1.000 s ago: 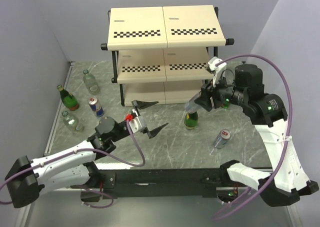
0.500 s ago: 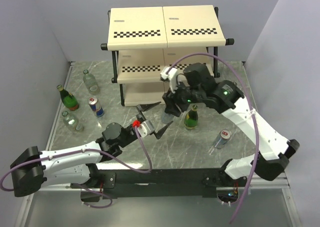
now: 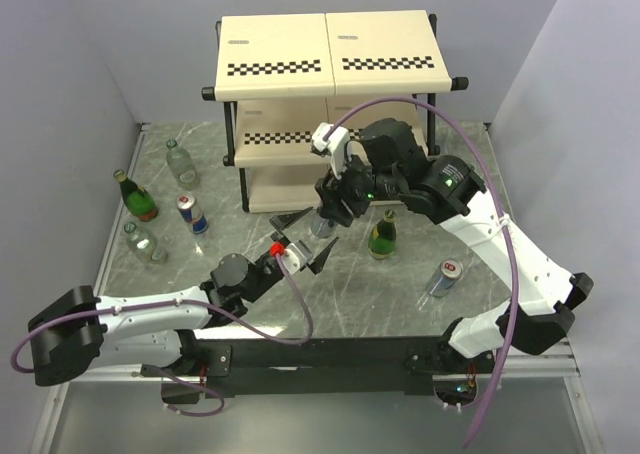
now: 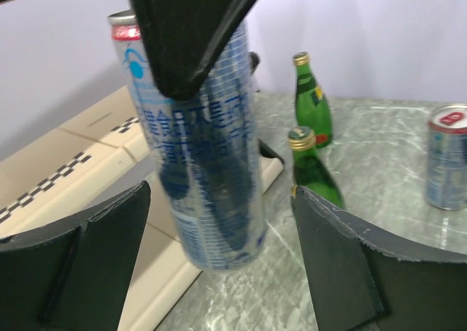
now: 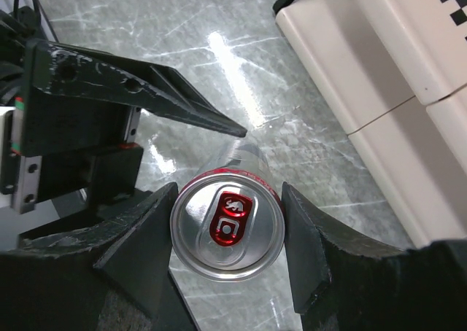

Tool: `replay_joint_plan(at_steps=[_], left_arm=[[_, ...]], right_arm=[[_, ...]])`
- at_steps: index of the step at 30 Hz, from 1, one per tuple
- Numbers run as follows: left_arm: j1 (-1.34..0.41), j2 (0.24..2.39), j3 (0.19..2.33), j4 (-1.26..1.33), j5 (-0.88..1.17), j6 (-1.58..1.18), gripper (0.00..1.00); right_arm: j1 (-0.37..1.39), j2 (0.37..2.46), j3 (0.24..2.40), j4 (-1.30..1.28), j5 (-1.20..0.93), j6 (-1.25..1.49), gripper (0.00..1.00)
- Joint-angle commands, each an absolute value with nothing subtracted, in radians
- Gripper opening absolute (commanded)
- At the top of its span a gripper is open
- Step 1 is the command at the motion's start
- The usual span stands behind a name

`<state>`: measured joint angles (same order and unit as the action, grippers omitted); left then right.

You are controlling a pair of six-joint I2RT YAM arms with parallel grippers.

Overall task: Place and organize the beverage onto the shelf
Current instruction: Pick up the drink from the center of the board.

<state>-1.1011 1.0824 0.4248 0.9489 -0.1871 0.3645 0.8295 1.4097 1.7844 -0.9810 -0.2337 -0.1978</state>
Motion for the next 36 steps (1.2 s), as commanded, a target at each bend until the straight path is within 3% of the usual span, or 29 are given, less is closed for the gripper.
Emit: replay_joint_plan(at_steps=[1,6,14,31,36], left_arm=[[-1.108,1.103,0.426,1.052,-0.25,0.388,0.84],[-1.104,1.129,0.459,1.063,-0.267,0.399,0.78],[-1.104,1.16,0.48,1.074,-0.273,0.397,0.79],[-1.103,1.221,0.502,1.14,-0.337,0.405,0.72],[-1.104,1.227,0.508,1.147,-0.353,0.407,0.65]], right_arm=[[0.842,1.39,1.815,-0.899,-0.245,-0.179,0.0],[0.856,1.393,1.786,-0.894,-0.23,-0.181,0.0],[0.89,1.404,1.778,-0.879,-0.147,-0.189,0.0],[0.913,1.437,1.812,-0.884,-0.14,-0.176,0.0],[0.926,1.447,1.813,-0.887,-0.115,-0.187,0.0]])
